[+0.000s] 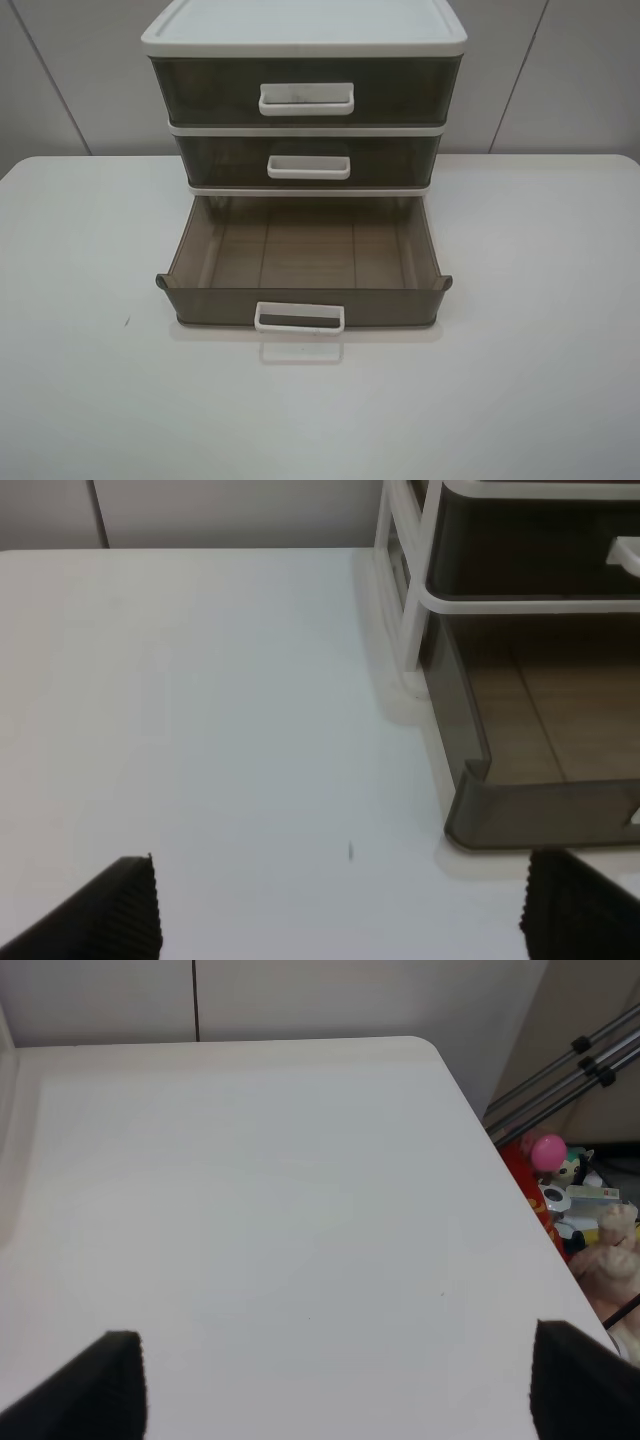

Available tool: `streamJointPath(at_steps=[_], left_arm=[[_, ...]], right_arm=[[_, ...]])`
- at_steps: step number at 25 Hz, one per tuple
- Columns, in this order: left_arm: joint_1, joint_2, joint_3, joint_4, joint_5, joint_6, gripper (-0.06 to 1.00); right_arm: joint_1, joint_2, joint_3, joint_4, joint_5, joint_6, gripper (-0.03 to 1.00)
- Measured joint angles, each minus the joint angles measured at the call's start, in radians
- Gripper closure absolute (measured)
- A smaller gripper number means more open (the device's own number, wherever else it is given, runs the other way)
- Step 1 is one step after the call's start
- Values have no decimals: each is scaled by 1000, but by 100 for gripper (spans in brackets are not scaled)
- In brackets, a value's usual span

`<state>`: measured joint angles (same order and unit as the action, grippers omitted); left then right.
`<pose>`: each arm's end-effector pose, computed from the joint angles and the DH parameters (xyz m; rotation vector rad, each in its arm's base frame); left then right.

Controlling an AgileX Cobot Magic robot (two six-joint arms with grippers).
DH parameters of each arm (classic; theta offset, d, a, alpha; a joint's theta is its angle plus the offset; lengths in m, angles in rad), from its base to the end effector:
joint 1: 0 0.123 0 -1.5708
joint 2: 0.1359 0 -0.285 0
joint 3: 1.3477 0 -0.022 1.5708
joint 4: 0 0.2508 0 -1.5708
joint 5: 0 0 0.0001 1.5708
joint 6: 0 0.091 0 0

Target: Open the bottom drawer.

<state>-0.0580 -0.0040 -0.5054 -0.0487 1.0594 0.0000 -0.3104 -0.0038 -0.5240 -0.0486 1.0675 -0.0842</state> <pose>-0.0063 -0.0035 0.2789 0.0615 2.0330 -0.0947 -0.0094 -0.0011 0.2834 0.2330 2.0226 -0.3069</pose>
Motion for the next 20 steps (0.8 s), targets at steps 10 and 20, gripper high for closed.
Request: streamJointPath(at_steps=[10,20], left_arm=[[0,0,0,0,0,0,20],[0,0,0,0,0,0,20]], right_arm=[[137,0,0,0,0,0,21],[226,0,0,-35,0,57,21]])
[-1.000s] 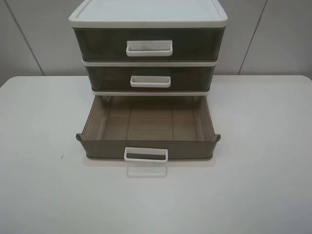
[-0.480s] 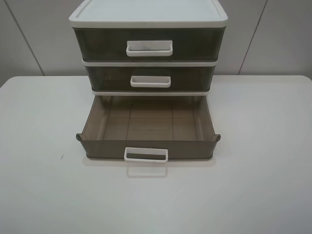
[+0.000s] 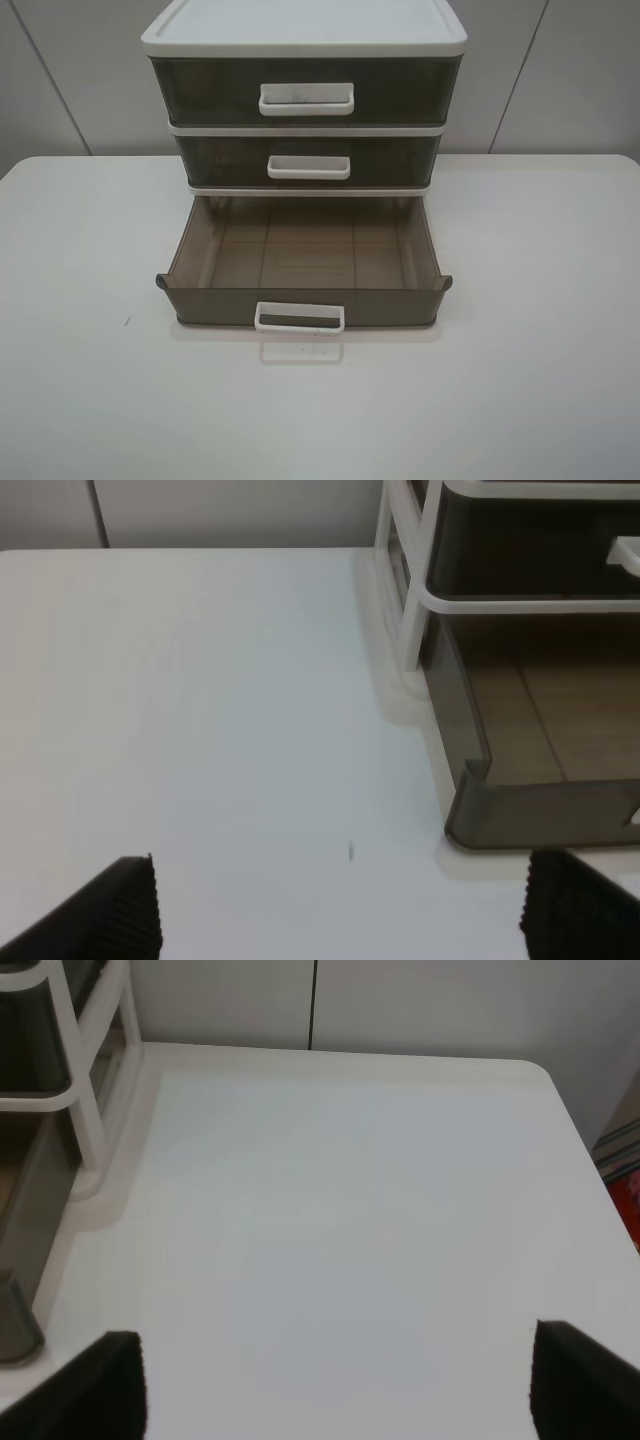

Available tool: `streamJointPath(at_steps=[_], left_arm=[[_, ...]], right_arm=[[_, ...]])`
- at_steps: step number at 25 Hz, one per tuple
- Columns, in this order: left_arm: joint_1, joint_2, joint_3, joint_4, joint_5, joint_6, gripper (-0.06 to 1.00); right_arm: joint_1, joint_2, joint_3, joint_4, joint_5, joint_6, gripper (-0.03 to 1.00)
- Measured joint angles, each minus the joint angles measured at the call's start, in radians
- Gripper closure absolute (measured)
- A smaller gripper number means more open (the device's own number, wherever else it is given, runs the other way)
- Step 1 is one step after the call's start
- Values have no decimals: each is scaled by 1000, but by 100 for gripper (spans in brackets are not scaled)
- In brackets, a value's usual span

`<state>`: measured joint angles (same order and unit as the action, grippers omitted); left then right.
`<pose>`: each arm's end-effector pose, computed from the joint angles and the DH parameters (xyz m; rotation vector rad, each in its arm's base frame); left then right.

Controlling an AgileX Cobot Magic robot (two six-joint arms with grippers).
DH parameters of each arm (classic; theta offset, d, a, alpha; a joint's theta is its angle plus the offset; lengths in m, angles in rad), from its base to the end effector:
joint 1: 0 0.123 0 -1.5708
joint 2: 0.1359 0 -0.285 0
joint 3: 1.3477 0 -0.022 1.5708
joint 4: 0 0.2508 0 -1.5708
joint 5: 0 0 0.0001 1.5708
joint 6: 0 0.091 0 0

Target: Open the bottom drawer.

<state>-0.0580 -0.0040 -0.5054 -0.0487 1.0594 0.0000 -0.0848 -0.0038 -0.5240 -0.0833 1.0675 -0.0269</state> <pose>-0.0063 -0.0035 0.2789 0.0615 2.0330 -0.0947 -0.0093 -0.0059 0.2836 0.0642 2.0237 -0.1700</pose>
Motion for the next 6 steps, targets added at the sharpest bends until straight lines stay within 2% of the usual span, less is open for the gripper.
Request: streamJointPath(at_steps=[6], left_arm=[[0,0,0,0,0,0,20]], right_arm=[[13,0,0,-10,0,9,21]])
